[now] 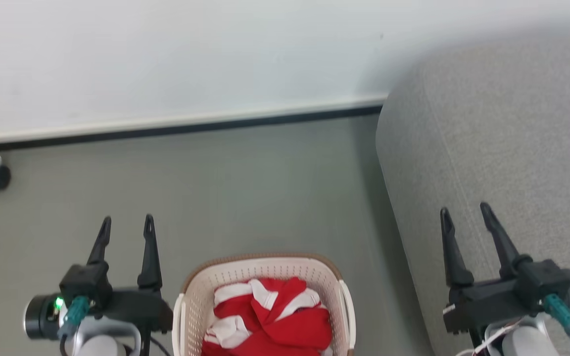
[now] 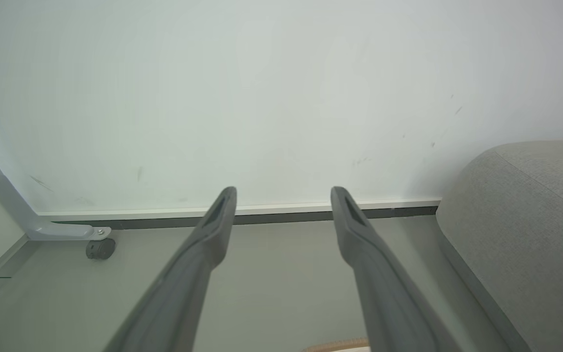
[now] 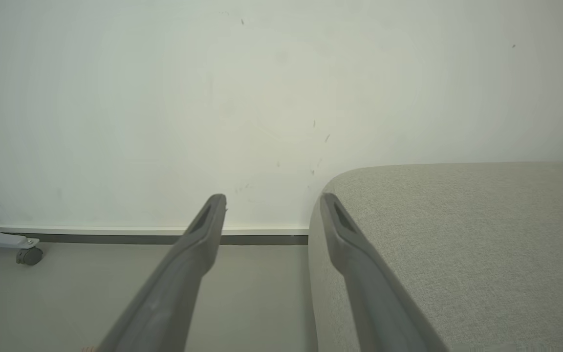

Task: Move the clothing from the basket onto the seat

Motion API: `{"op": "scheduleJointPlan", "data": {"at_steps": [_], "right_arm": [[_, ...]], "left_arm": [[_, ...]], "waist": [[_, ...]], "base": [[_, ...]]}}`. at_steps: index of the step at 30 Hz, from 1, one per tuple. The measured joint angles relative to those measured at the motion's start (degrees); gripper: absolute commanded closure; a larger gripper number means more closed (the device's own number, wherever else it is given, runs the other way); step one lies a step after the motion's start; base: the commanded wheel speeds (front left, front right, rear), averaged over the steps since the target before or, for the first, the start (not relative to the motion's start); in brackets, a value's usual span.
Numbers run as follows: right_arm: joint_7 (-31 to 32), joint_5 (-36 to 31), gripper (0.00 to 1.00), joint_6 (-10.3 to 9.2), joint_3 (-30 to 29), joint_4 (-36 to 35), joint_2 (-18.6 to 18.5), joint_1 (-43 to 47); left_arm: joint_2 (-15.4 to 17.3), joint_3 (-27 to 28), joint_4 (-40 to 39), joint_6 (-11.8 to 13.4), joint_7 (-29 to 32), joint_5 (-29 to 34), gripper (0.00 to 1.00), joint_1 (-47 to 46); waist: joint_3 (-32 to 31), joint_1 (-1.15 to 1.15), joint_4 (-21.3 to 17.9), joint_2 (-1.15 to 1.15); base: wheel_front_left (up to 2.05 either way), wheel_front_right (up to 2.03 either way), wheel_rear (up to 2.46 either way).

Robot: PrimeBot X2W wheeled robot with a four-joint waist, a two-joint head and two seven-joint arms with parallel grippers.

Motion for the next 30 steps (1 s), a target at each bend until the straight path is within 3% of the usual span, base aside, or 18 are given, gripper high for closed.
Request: {"op": "scheduleJointPlan", "data": {"at_steps": [14, 30], "right_arm": [[0.00, 0.00, 0.00, 0.00, 1.11, -1.74, 0.26, 8.08], [0.00, 0.00, 0.00, 0.00, 1.20, -4.15, 0.27, 9.81]], "left_arm": [[0.59, 0.78, -6.42, -0.08, 0.00, 0.00, 0.00, 10.71], [0.60, 0.91, -10.67, -0.13, 0.00, 0.01, 0.00, 13.29]], "waist": [[-9.76, 0.00, 0.78, 0.00], [-11.15, 0.01, 0.68, 0.01]], "base": [[0.00, 0.00, 0.00], [0.00, 0.00, 0.00]]}}
